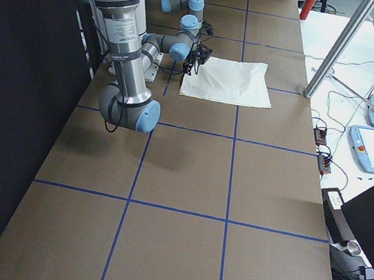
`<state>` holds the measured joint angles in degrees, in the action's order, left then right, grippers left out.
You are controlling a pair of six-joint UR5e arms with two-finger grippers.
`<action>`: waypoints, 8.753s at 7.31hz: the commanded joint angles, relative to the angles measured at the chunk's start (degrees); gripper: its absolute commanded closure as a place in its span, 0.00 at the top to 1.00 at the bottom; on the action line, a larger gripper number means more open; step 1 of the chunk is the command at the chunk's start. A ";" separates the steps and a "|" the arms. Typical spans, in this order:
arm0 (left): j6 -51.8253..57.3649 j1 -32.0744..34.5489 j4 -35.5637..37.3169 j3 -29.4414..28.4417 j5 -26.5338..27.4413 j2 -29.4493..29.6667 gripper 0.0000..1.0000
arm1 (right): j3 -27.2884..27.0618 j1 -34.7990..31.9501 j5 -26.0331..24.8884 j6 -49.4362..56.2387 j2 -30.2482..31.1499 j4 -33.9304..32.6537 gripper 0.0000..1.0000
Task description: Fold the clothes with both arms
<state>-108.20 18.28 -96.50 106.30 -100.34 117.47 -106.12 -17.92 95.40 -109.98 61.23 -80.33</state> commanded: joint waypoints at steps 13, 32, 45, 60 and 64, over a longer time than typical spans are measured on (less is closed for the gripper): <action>0.01 0.00 -0.44 1.37 0.40 -0.05 0.00 | 3.90 2.81 -0.75 -6.48 -0.41 -5.90 0.03; 5.25 16.50 -7.00 -9.58 -0.30 8.64 0.00 | 15.60 -19.67 17.26 10.28 -12.49 -4.84 0.00; 11.61 14.77 -38.59 -19.20 -7.72 4.43 1.00 | 20.16 -38.59 30.36 34.48 -4.28 7.38 1.00; 17.06 6.26 -37.88 -10.41 -11.02 -4.10 1.00 | 19.90 -39.12 30.37 34.48 -4.46 6.94 1.00; 17.76 8.95 -35.88 -10.68 -11.11 -4.18 1.00 | 19.90 -39.12 30.37 34.48 -4.37 6.94 1.00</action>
<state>-90.76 25.60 -133.69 95.66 -111.36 113.53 -86.22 -57.11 125.77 -75.50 56.85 -73.34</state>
